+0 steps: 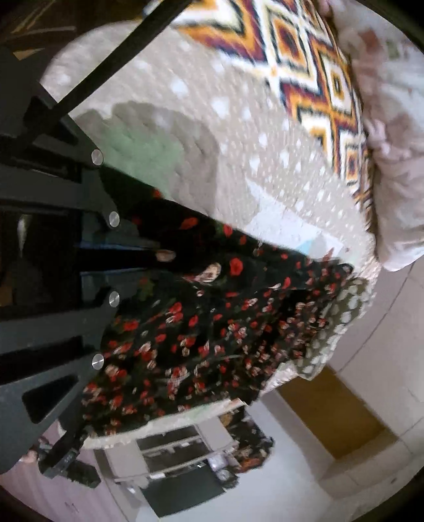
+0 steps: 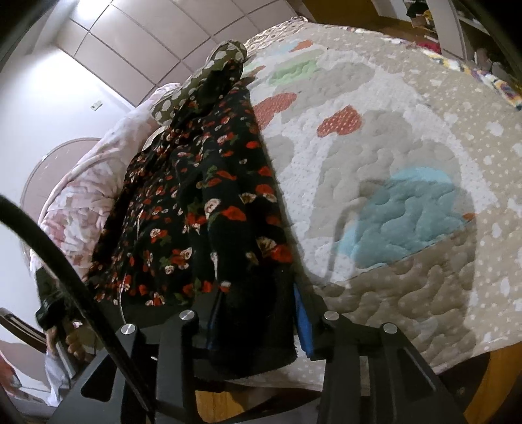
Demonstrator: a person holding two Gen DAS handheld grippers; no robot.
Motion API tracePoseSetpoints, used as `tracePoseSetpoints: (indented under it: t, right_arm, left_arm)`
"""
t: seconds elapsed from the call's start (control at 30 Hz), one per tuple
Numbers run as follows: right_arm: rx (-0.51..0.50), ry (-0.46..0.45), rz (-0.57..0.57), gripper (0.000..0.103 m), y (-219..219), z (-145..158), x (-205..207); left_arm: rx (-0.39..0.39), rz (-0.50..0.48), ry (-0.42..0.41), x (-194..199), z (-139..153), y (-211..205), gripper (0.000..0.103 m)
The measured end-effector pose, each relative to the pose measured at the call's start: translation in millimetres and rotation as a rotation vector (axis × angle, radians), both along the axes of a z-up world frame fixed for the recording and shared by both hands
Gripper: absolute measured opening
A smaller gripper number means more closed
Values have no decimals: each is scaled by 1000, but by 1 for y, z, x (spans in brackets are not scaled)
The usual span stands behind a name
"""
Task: Fold large clothes
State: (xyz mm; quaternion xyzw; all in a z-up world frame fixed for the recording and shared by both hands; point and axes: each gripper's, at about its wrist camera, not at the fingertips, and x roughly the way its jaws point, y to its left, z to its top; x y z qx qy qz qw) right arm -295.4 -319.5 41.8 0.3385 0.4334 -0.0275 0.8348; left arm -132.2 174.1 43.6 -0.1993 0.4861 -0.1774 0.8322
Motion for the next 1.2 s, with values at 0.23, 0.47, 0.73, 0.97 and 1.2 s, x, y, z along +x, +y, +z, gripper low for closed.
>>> tracePoseSetpoints:
  t: [0.23,0.47,0.73,0.97,1.2]
  right_arm:
    - [-11,-12,-19,52,-4,5,-5]
    - [-15,-8,-19,57,-4,5,-5]
    - [10,-6,6,60,3,-2,2]
    - [20,-7,48,66,11,-6,11]
    - [-96,30,96,23,27,-3,23]
  left_arm:
    - [14,70,-10,-24,4,38,5]
    - [36,82,-110,-36,25,44,66]
    - [69,-58,-86,2,6,4,73]
    - [39,-178,-20,14,-16,-25,73]
    - [-14,-191,94,21,-19,-19,13]
